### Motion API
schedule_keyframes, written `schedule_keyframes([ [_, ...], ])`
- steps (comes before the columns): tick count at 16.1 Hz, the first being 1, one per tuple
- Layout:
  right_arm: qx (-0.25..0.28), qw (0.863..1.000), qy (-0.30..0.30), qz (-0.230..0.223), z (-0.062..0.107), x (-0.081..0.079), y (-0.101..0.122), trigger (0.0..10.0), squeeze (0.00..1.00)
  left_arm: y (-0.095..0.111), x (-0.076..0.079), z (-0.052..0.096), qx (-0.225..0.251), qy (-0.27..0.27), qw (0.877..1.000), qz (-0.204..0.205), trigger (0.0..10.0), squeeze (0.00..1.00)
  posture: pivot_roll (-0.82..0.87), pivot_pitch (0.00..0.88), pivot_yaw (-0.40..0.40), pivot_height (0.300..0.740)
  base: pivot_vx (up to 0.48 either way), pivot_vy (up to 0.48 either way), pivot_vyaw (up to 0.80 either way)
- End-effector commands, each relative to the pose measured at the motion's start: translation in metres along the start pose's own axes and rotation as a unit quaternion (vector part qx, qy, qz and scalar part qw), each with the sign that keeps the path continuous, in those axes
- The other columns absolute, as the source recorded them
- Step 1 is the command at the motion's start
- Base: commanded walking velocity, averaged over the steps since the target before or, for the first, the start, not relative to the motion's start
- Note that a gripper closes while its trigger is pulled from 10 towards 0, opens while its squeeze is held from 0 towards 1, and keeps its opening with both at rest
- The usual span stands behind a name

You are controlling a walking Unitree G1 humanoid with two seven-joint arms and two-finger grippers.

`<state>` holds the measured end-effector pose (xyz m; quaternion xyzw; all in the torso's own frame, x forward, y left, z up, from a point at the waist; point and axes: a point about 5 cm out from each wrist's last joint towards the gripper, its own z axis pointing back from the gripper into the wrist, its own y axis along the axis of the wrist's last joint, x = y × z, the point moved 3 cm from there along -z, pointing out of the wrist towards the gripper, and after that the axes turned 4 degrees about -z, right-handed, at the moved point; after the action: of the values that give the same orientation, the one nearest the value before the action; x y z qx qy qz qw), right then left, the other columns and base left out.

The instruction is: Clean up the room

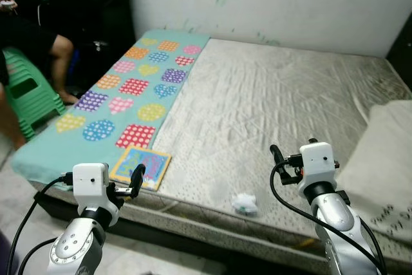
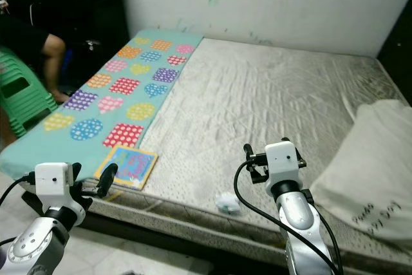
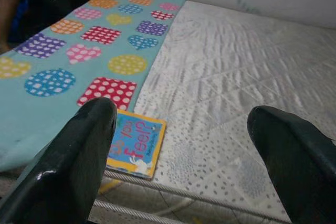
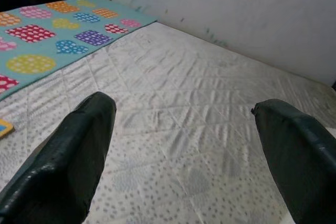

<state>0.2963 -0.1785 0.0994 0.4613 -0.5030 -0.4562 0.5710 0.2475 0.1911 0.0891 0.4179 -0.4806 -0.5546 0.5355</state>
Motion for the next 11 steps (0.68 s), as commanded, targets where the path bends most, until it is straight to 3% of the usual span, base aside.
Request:
schedule_keyframes([
  [1,0.001,1.0,0.006,-0.001,0.0006,-0.0012,0.0018,10.0,0.0,-0.0016,0.0006,-0.0007,-0.004,-0.002,1.0,0.0,10.0,0.0,-0.17,0.0,-0.01,0.622,0.0,0.0,0.0],
  [11,0.002,1.0,0.025,-0.006,-0.0004,-0.0055,0.0031,10.0,0.0,0.0018,0.0002,-0.0006,0.009,-0.003,1.0,0.019,10.0,0.0,-0.17,0.0,-0.011,0.613,0.0,0.0,0.0],
])
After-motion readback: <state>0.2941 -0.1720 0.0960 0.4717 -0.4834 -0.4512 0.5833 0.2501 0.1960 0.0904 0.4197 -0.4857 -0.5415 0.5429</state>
